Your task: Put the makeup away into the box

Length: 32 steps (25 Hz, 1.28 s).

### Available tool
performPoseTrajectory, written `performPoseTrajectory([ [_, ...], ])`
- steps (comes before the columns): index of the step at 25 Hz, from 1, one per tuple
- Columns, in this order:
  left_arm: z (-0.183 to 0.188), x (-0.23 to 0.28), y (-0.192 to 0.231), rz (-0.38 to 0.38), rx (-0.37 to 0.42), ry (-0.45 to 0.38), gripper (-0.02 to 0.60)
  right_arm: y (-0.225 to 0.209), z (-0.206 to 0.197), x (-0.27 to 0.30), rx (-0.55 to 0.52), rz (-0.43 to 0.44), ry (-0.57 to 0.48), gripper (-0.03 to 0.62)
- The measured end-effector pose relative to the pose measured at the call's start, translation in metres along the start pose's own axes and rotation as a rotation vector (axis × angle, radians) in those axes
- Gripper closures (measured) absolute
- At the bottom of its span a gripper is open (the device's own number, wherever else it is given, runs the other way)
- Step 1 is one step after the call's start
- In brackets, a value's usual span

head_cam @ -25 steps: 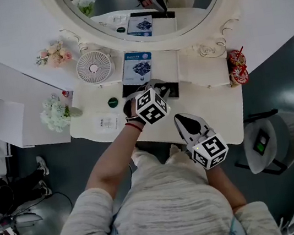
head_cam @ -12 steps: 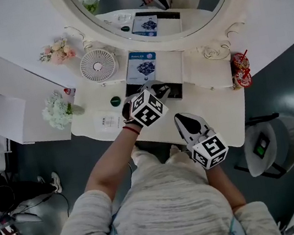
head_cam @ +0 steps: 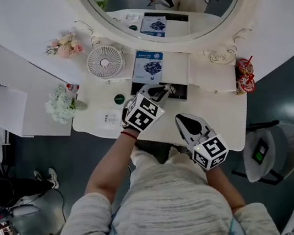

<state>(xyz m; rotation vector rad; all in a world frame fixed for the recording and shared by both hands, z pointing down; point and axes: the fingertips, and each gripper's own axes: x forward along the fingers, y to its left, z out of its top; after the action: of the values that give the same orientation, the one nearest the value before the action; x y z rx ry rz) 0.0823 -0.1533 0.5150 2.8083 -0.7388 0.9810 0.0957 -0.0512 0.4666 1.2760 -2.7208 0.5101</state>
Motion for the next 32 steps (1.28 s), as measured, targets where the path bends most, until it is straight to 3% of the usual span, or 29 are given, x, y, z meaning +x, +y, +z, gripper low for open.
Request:
performPoseTrajectory([
  [8,-0.011,-0.034,0.012,0.057,-0.063,-0.069,0.529,0.01,0.001,0.009,-0.011,0.033,0.013,0.583],
  [25,-0.07,-0.093,0.043,0.133,-0.18,-0.091,0.56,0.028,0.001,0.045,-0.011,0.072,0.04,0.583],
  [32,-0.099,-0.107,0.059,0.152,-0.141,-0.038,0.565,0.038,0.0,0.065,0.003,0.08,0.041,0.585],
])
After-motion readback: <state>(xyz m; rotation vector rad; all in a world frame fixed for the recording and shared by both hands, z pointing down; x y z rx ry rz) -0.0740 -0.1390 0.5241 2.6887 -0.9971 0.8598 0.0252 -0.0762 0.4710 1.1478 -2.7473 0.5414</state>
